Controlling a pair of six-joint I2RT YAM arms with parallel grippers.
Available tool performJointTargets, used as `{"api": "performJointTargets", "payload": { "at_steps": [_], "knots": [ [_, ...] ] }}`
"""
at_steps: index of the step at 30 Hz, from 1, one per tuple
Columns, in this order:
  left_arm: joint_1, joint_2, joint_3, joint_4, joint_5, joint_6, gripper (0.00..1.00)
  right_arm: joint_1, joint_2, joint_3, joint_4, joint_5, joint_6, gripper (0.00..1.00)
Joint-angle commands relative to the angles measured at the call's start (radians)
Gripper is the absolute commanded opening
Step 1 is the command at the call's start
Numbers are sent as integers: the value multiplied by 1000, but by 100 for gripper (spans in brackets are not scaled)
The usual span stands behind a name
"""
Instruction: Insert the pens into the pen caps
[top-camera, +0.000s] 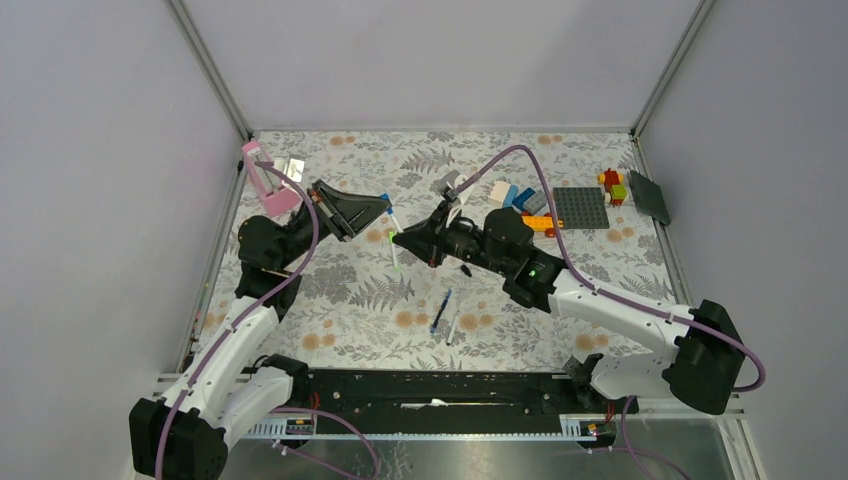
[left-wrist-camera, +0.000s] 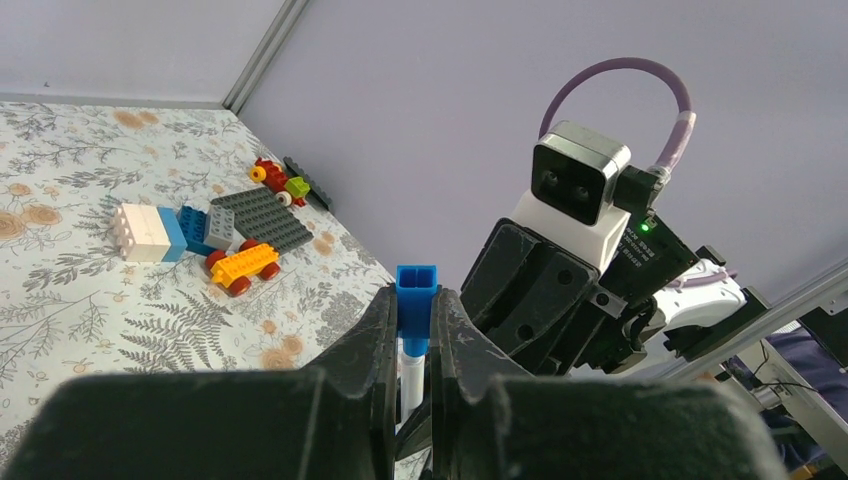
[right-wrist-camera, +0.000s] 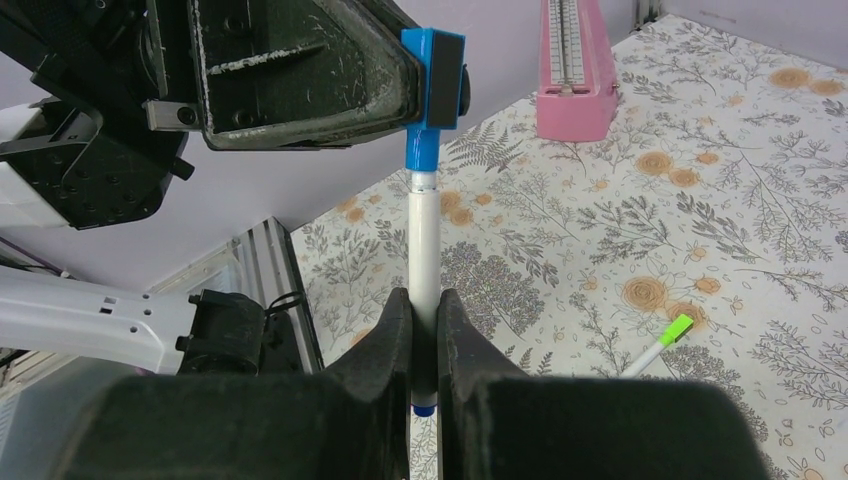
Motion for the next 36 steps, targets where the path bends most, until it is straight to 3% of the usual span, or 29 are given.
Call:
{"api": "performJointTargets", "payload": {
  "at_steps": [1, 16, 27, 36],
  "knots": [
    [4, -5, -13, 60, 11, -2, 0, 10, 8, 55, 57, 36, -21, 0],
    [4, -9, -29, 71, 5, -9, 0, 9, 50, 129, 46, 85, -15, 0],
    [4, -9, -25, 60, 10, -6, 0, 10, 102, 236, -51, 149, -68, 0],
    [4, 14, 16, -35, 16, 37, 0, 9, 158, 322, -132, 202, -130, 0]
  ]
}}
